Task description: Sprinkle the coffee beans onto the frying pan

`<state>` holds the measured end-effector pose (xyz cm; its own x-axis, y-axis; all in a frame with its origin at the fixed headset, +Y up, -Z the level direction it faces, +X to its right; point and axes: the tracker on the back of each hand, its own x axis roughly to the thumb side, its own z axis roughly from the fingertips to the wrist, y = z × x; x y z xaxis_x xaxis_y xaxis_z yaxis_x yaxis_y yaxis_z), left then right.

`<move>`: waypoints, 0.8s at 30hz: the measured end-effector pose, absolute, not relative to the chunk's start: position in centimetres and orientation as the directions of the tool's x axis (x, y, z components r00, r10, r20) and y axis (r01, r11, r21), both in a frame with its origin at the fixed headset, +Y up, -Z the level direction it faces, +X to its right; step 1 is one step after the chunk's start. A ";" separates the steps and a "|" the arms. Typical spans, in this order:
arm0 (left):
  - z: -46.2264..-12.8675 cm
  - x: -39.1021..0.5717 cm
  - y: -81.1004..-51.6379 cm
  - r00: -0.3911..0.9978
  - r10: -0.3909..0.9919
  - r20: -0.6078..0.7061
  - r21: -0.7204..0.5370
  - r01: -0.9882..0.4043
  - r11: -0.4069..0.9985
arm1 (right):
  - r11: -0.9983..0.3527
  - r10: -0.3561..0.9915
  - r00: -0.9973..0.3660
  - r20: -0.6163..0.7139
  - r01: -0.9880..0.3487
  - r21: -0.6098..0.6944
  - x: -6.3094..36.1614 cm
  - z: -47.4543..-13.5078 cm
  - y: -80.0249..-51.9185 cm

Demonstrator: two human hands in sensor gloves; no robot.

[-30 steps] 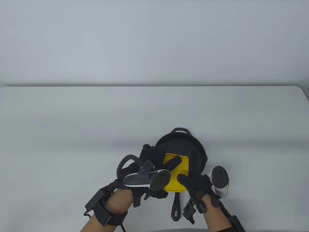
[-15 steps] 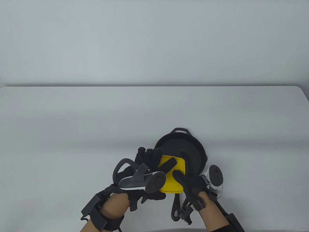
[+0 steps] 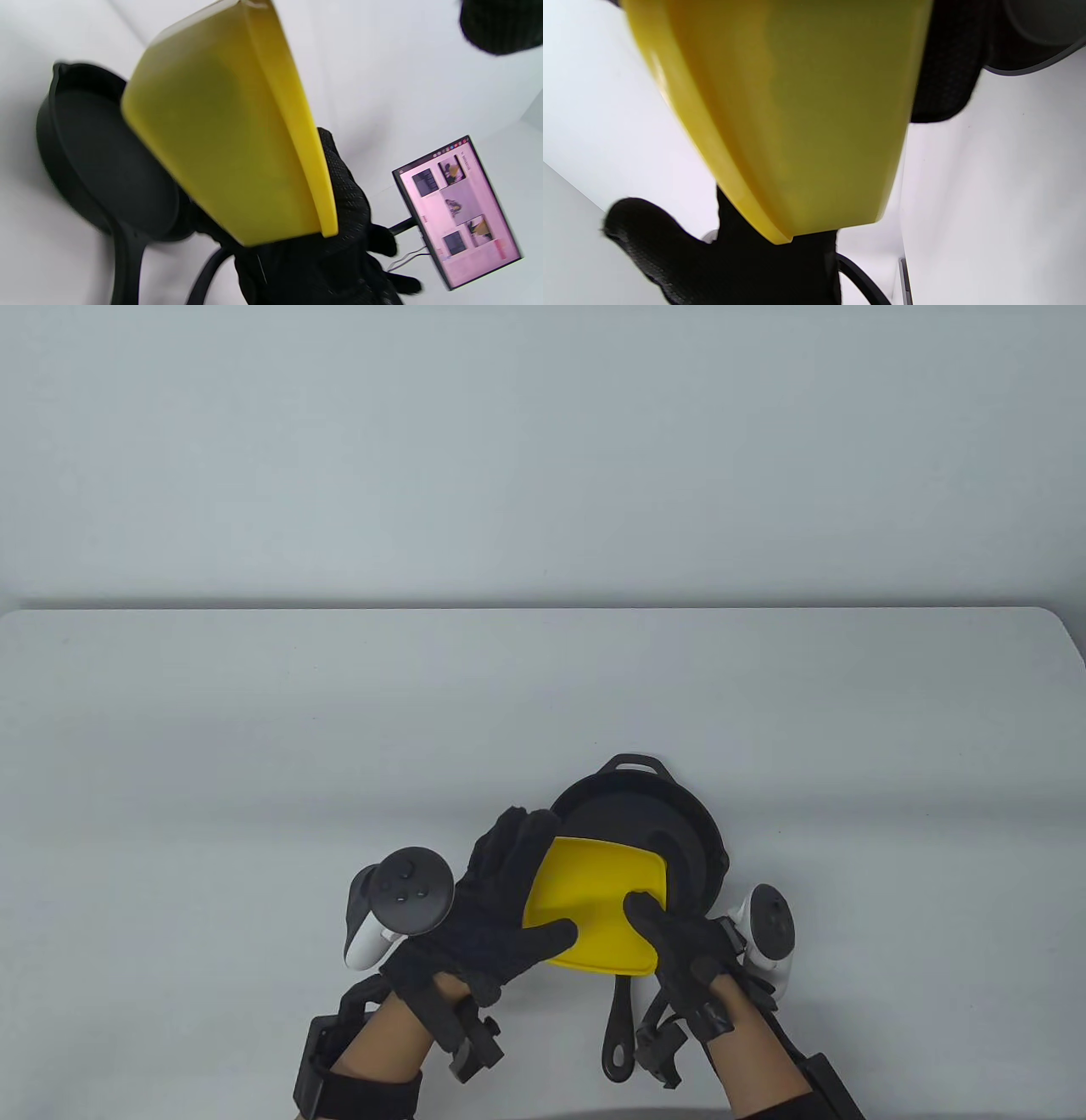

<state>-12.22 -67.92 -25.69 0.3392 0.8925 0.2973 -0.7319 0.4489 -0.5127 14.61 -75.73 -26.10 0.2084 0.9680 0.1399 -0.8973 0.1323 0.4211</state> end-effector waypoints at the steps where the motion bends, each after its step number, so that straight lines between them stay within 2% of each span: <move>1: -25.6 -12.6 -68.7 0.323 0.908 0.267 -0.521 -0.744 0.418 | 0.141 0.966 0.217 0.138 -0.896 0.422 14.6 -26.1 -75.8; 4: -25.3 -13.3 -70.8 0.250 0.955 0.160 -0.488 -0.821 0.296 | 0.150 0.964 0.228 0.136 -0.890 0.430 14.6 -26.1 -75.7; 7: -24.8 -13.5 -73.2 -0.031 1.000 0.004 -0.497 -0.867 -0.025 | 0.149 0.962 0.232 0.140 -0.885 0.441 14.4 -26.0 -75.6; 11: -24.3 -12.8 -75.4 -0.365 0.887 -0.284 -0.505 -0.729 -0.461 | 0.143 0.960 0.236 0.149 -0.874 0.464 14.2 -25.8 -75.3; 13: -23.9 -12.1 -76.2 -0.447 0.811 -0.377 -0.481 -0.654 -0.584 | 0.142 0.961 0.234 0.145 -0.872 0.469 14.1 -25.8 -75.3; 15: -23.4 -11.4 -76.8 -0.487 0.755 -0.440 -0.466 -0.595 -0.655 | 0.142 0.963 0.234 0.138 -0.866 0.479 14.0 -25.8 -75.4; 24: -22.4 -10.4 -77.8 -0.435 0.762 -0.480 -0.469 -0.607 -0.642 | 0.062 0.975 0.163 0.149 -0.850 0.524 13.2 -25.6 -75.3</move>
<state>-10.40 -77.84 -22.35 -0.4349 0.7621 -0.4796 -0.6067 -0.6416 -0.4694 13.19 -75.31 -25.57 0.1628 0.9753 0.1492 -0.8496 0.0617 0.5238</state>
